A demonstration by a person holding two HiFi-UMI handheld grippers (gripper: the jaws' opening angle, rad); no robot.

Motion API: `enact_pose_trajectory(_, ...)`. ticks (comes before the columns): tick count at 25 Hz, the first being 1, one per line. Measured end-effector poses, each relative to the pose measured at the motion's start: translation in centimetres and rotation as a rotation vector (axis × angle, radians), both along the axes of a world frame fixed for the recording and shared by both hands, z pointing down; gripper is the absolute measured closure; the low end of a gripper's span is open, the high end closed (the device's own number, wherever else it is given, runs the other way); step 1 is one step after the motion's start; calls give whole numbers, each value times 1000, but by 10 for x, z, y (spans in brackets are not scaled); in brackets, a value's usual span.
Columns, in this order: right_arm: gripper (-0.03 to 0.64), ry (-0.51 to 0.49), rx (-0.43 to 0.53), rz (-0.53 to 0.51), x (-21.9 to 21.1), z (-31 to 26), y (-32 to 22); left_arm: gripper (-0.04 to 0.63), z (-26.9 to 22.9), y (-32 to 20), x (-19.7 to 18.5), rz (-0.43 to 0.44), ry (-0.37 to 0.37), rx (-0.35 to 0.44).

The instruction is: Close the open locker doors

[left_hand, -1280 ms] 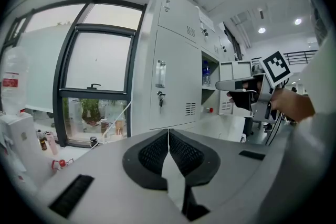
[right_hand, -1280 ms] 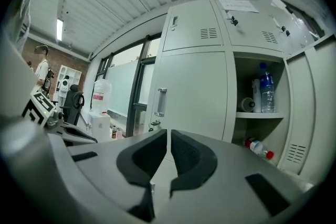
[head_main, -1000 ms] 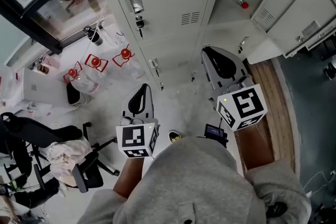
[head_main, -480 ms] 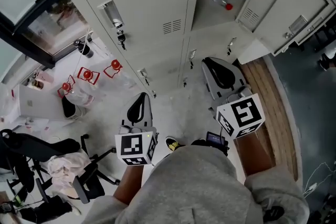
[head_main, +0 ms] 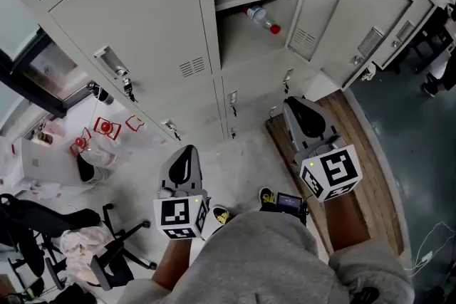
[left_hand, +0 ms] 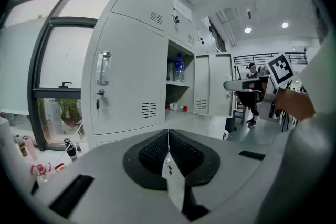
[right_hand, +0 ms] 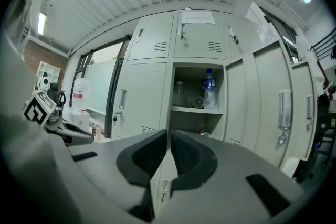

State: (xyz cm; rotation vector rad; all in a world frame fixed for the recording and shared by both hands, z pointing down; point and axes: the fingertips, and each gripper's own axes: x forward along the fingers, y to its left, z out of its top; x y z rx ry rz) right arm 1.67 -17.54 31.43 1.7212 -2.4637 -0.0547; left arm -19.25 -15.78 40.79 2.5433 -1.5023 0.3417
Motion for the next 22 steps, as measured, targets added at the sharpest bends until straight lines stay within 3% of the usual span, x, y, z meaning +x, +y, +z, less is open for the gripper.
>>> enact_pose_trajectory(13,571,-12,40,144,189,-13,-13,583,-5,-15,122,-10,-23,7)
enact_pose_trajectory(17,566,-25,52,161,233,-16,-19,583,-4,-16,153,-9,-41,10)
enact_pose_trajectory(22,514,-46,57,145,271,-19,-30,583,-2,-13,186,-18,-40,6)
